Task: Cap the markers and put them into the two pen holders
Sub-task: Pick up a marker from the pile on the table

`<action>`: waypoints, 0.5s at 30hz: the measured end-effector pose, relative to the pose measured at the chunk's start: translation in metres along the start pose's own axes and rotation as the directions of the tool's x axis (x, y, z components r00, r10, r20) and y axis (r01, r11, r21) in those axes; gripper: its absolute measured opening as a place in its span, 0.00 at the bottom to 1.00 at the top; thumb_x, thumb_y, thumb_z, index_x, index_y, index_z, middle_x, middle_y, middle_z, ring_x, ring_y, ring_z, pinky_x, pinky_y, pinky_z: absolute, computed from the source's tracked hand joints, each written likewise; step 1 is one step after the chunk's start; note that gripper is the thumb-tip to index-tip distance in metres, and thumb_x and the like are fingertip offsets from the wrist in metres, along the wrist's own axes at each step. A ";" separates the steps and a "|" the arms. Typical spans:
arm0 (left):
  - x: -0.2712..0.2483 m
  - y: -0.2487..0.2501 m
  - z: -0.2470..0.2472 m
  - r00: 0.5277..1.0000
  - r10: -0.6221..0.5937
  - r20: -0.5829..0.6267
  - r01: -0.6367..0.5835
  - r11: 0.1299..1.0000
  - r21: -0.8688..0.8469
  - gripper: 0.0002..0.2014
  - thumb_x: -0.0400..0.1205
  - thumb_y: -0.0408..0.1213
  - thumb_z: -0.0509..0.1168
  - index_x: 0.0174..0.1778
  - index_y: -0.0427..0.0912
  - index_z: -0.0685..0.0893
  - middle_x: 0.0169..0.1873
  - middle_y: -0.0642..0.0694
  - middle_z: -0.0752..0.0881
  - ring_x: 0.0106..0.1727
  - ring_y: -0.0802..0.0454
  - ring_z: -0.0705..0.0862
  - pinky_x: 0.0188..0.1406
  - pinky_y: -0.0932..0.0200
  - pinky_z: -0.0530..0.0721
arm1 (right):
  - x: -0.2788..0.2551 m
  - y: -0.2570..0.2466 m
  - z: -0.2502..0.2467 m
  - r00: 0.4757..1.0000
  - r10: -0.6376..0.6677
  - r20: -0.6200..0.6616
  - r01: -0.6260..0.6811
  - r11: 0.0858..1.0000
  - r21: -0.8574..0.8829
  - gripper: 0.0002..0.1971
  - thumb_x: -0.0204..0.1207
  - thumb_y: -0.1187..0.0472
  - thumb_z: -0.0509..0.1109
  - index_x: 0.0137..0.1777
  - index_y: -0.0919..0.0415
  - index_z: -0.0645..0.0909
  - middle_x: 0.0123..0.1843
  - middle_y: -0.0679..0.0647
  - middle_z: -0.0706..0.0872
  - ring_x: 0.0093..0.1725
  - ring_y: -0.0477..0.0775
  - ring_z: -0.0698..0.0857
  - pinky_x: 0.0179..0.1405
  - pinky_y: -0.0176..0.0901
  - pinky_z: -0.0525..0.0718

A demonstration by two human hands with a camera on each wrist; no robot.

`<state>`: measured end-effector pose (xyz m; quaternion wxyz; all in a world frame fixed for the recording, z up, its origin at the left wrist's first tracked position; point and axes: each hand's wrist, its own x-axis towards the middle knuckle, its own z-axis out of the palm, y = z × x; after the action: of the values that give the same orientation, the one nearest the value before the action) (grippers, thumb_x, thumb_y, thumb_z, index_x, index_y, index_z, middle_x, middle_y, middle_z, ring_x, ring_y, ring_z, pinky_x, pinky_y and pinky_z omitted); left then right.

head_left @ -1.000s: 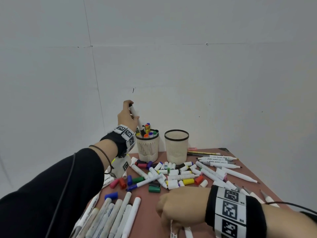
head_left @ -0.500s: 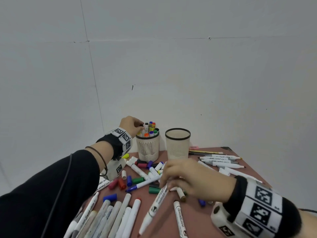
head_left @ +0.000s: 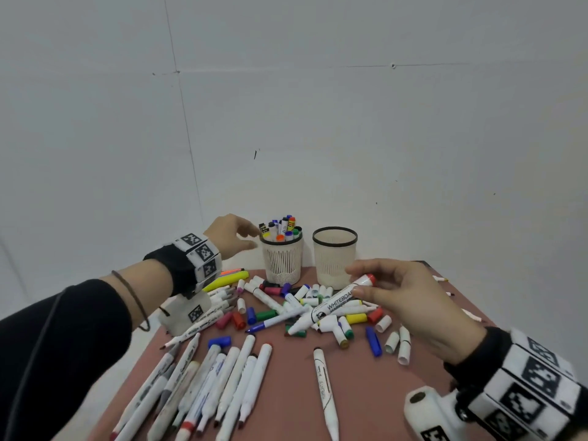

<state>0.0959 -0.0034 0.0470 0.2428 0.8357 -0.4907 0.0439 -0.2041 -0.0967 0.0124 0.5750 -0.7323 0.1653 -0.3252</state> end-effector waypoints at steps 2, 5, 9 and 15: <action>-0.019 -0.007 -0.005 0.995 -0.017 0.102 0.010 0.997 0.071 0.10 0.78 0.39 0.72 0.55 0.48 0.88 0.48 0.50 0.85 0.53 0.57 0.81 0.51 0.65 0.74 | -0.004 0.006 0.002 0.998 0.062 -0.032 -0.058 0.993 0.101 0.15 0.67 0.75 0.75 0.49 0.56 0.88 0.48 0.58 0.90 0.51 0.53 0.88 0.52 0.39 0.83; -0.041 -0.017 -0.011 0.975 -0.058 0.213 0.020 0.984 0.175 0.09 0.77 0.42 0.72 0.52 0.49 0.89 0.45 0.52 0.85 0.52 0.57 0.82 0.47 0.65 0.75 | -0.009 0.010 0.007 0.989 0.143 -0.019 -0.130 0.940 0.316 0.16 0.67 0.75 0.73 0.54 0.65 0.87 0.50 0.64 0.88 0.50 0.56 0.86 0.46 0.36 0.83; -0.060 -0.028 -0.009 0.934 -0.113 0.338 0.017 0.962 0.273 0.07 0.76 0.41 0.73 0.49 0.47 0.90 0.46 0.51 0.87 0.50 0.57 0.83 0.47 0.65 0.76 | -0.017 0.009 0.016 0.981 0.189 -0.040 -0.138 0.833 0.536 0.12 0.71 0.77 0.68 0.54 0.71 0.84 0.45 0.61 0.85 0.41 0.50 0.87 0.37 0.31 0.85; -0.072 -0.029 0.007 0.869 -0.162 0.467 -0.003 0.943 0.333 0.13 0.75 0.39 0.74 0.54 0.45 0.90 0.49 0.51 0.88 0.43 0.63 0.80 0.39 0.75 0.74 | -0.027 0.008 0.026 0.968 0.225 -0.108 -0.105 0.760 0.642 0.07 0.73 0.73 0.68 0.46 0.64 0.84 0.39 0.57 0.84 0.37 0.50 0.83 0.39 0.31 0.87</action>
<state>0.0817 0.0627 0.0082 -0.0275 0.8675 -0.4868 -0.0990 -0.2056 -0.0630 -0.0059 0.7962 -0.4473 0.1617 -0.3738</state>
